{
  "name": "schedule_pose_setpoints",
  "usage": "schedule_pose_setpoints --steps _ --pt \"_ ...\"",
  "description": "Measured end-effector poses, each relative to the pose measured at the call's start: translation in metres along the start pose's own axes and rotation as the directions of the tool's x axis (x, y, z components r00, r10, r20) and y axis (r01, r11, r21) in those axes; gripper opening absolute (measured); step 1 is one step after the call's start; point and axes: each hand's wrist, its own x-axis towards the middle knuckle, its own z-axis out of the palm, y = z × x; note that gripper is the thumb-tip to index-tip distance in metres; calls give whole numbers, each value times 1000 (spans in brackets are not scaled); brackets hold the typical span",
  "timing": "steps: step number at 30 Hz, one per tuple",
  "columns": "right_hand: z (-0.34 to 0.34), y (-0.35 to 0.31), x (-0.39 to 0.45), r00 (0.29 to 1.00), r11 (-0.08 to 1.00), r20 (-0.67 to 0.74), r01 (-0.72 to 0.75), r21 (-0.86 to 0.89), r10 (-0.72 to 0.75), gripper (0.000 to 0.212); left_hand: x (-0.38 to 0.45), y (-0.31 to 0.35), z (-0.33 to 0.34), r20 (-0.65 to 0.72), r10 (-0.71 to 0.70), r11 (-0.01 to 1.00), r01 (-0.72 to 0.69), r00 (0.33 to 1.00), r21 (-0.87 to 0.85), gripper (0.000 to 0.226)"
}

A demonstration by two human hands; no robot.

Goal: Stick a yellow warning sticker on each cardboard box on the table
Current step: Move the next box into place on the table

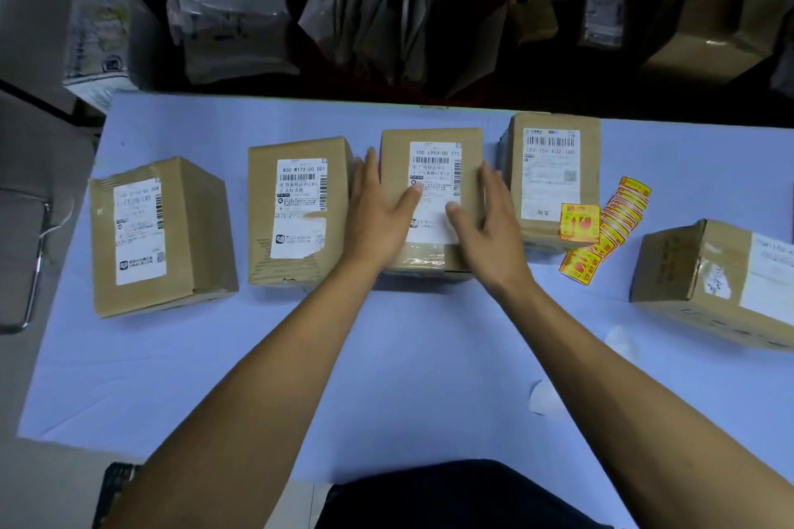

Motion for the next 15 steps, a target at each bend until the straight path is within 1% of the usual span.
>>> schedule_pose_setpoints --steps 1,2,3,4,6,8,11,15 --pt "0 -5 11 997 990 -8 -78 121 80 72 11 4 1 -4 -107 986 105 994 -126 88" --pt "0 -8 22 991 967 7 -134 215 135 73 22 6 2 20 -195 952 194 981 -238 90" --pt "1 -9 31 985 945 36 -174 276 170 74 29 6 4 56 -256 913 260 965 -314 90" --pt "2 -8 37 978 926 71 -210 313 198 75 36 4 6 93 -288 887 302 953 -349 85" --pt "3 -4 47 963 893 138 -268 361 233 74 42 -1 9 147 -282 873 318 948 -370 63" --pt "3 1 53 957 879 181 -280 385 226 70 43 -8 11 183 -235 867 291 954 -405 47" --pt "5 6 55 959 879 193 -268 394 206 67 40 -16 12 215 -165 851 249 963 -462 39" --pt "6 2 55 962 877 190 -257 406 194 67 39 -12 11 222 -161 839 252 962 -483 39"
